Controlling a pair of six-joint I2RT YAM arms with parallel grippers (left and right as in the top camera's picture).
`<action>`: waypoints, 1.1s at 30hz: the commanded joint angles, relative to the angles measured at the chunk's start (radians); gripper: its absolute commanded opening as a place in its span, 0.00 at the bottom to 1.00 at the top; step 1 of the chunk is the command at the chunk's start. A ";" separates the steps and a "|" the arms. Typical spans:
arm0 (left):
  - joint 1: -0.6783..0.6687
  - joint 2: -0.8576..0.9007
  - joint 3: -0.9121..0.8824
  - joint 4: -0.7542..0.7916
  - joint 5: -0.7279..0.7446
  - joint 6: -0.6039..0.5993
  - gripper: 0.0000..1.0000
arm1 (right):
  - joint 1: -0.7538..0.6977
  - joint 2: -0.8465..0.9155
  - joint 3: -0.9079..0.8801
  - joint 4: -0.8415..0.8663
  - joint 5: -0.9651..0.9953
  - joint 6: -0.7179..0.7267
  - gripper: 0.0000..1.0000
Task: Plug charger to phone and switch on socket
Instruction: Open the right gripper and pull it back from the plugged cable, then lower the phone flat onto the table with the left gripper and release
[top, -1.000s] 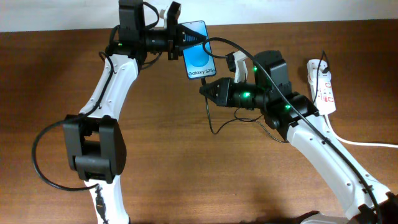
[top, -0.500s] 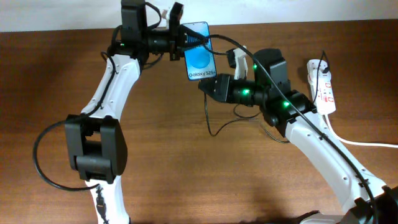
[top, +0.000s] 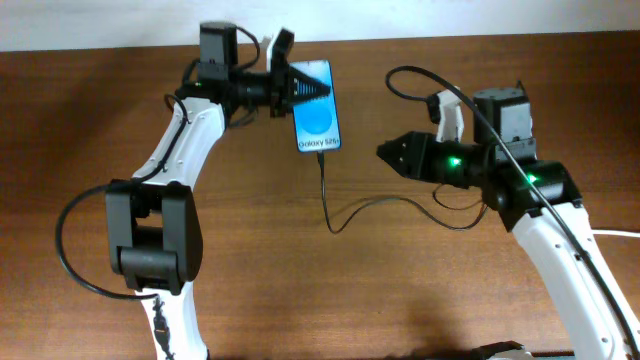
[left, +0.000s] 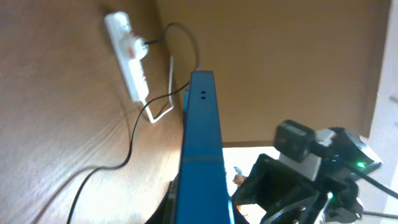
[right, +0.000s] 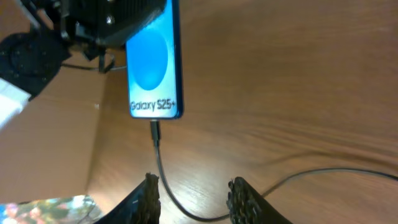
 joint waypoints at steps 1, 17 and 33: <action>0.001 -0.011 -0.077 -0.081 -0.119 0.119 0.00 | -0.008 -0.008 0.004 -0.049 0.085 -0.059 0.39; -0.002 0.059 -0.091 -0.405 -0.653 0.459 0.00 | -0.008 -0.008 0.004 -0.100 0.135 -0.089 0.40; -0.009 0.122 -0.091 -0.437 -0.740 0.459 0.19 | -0.009 -0.007 0.004 -0.100 0.159 -0.089 0.41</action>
